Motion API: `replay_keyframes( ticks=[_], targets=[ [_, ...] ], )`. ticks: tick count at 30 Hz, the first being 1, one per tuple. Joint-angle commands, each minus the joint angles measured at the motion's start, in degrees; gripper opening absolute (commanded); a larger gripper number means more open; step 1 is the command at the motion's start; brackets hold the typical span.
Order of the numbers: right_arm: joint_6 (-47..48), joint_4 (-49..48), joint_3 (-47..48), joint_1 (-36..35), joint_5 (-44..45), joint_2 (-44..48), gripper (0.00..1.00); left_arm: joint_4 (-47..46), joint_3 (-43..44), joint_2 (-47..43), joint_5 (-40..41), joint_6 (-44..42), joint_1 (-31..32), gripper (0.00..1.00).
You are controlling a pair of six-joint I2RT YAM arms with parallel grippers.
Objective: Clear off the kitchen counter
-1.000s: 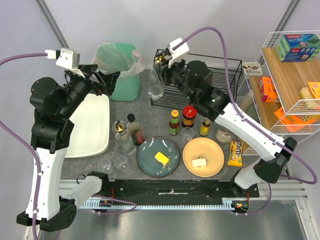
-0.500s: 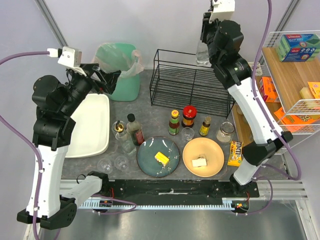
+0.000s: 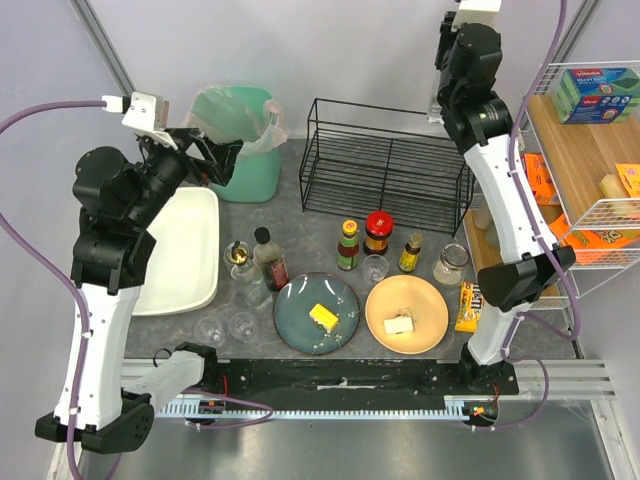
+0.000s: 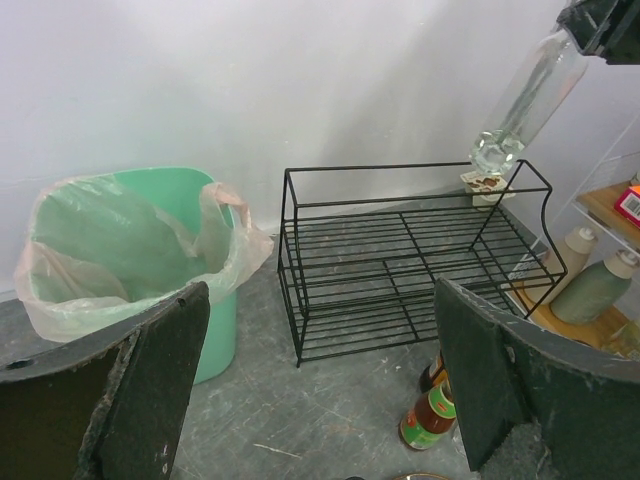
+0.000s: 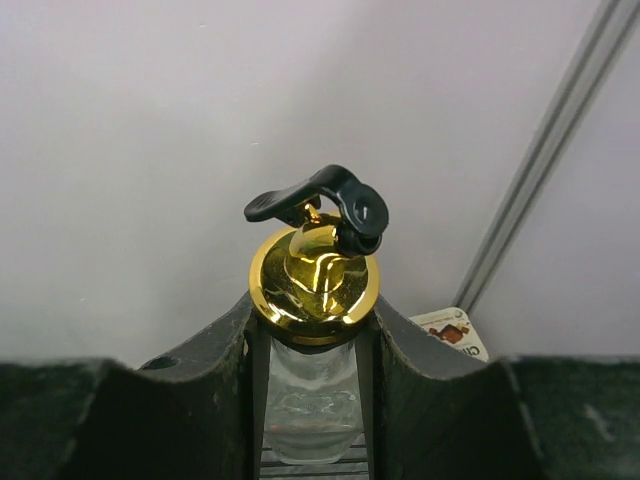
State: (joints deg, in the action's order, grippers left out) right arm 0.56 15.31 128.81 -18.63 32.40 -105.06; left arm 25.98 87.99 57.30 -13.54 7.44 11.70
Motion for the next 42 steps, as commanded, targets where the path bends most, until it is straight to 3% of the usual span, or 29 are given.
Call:
replay_keyframes(
  ticks=[1,12,38,40,42],
  targets=[
    [-3.01,-8.10,-0.05,3.07,0.38,2.14,0.00,-2.95,-0.18,0.53,0.88,0.64,-0.19,0.98],
    [-6.36,-8.37,-5.94,7.38,-2.78,2.49,0.00,-3.13,-0.62,1.59,1.24,0.12,-0.19,0.98],
    [-9.34,-8.28,-17.80,10.11,-5.42,4.59,0.00,-3.39,-1.15,2.20,1.24,0.73,-0.10,0.98],
    [-9.61,-8.37,-18.42,10.11,-5.60,4.86,0.04,-3.39,-1.15,2.12,0.97,0.73,-0.19,0.98],
    [-9.87,-8.28,-19.12,10.11,-5.60,5.30,0.19,-3.39,-1.06,2.20,1.06,0.73,-0.19,0.98]
  ],
)
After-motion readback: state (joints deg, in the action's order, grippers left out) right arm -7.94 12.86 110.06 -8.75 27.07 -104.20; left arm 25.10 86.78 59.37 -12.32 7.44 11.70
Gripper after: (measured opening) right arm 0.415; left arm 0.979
